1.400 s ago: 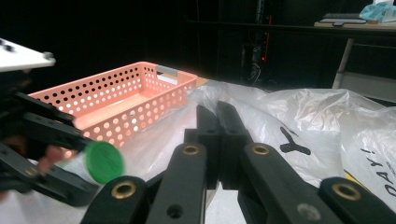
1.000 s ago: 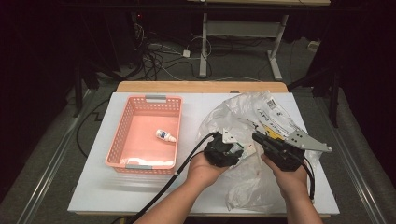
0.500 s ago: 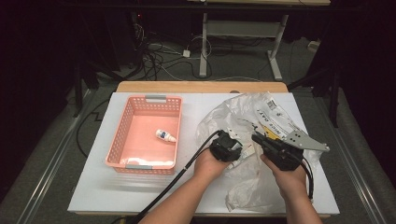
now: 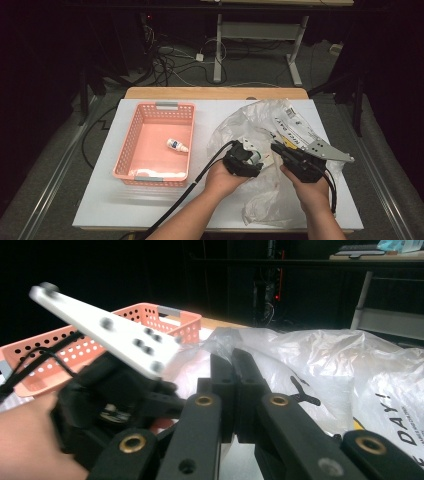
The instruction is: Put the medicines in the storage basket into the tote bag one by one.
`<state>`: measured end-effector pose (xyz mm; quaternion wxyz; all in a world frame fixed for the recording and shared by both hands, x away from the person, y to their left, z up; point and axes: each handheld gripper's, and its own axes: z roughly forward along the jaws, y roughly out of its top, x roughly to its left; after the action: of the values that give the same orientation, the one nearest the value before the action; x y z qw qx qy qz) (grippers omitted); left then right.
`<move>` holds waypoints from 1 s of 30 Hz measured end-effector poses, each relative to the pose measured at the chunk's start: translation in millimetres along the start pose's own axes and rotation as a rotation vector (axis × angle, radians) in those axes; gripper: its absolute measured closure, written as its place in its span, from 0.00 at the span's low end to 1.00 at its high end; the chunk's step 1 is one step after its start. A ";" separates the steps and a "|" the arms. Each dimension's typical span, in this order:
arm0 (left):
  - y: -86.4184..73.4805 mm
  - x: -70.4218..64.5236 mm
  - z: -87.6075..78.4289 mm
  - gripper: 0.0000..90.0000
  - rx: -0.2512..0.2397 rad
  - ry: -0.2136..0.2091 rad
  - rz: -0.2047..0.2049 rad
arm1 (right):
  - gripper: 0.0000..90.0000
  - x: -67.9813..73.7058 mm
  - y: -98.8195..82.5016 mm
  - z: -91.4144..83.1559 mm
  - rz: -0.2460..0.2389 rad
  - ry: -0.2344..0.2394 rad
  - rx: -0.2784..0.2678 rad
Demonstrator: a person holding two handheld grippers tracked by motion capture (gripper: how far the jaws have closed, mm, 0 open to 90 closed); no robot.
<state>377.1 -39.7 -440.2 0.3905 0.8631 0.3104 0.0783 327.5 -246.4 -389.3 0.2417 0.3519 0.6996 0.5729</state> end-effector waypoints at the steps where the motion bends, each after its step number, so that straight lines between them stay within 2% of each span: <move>1: -1.5 -1.2 -4.4 0.38 -0.006 -0.009 0.009 | 1.00 -0.3 0.2 -0.4 0.000 -0.001 0.000; 4: -7.6 -4.3 -18.0 0.33 -0.034 -0.055 0.006 | 1.00 -0.3 0.7 -1.2 -0.001 -0.003 -0.002; 8: -16.9 -7.7 -35.2 0.20 -0.047 -0.079 0.013 | 1.00 0.7 1.0 -1.3 -0.002 -0.004 -0.003; 12: -25.2 -7.3 -52.1 0.13 -0.067 -0.089 0.020 | 1.00 2.0 1.4 -1.0 -0.010 -0.004 -0.002; 14: -29.1 -6.6 -59.1 0.02 -0.060 -0.094 0.017 | 1.00 2.2 1.7 -1.1 -0.012 -0.004 -0.003; 15: -32.1 -6.4 -63.3 0.00 -0.067 -0.083 0.009 | 1.00 2.4 1.7 -1.2 -0.012 -0.005 -0.002; 18: -42.2 -5.5 -74.7 0.00 -0.083 -0.074 0.003 | 1.00 2.4 1.8 -1.6 -0.015 -0.009 -0.003; 24: -57.4 -7.1 -94.3 0.00 -0.094 -0.065 0.028 | 1.00 2.9 1.4 -1.2 -0.010 -0.009 0.000; 27: -63.0 -5.3 -106.2 0.00 -0.112 -0.056 0.022 | 1.00 3.0 1.7 -1.5 -0.014 -0.007 -0.002; 30: -67.3 0.9 -118.0 0.00 -0.124 -0.027 0.016 | 1.00 3.1 1.9 -1.7 -0.016 -0.006 -0.002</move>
<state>301.3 68.4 -408.4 0.4468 0.8407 0.2928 0.0887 324.7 -244.9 -386.9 0.2490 0.3477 0.7010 0.5707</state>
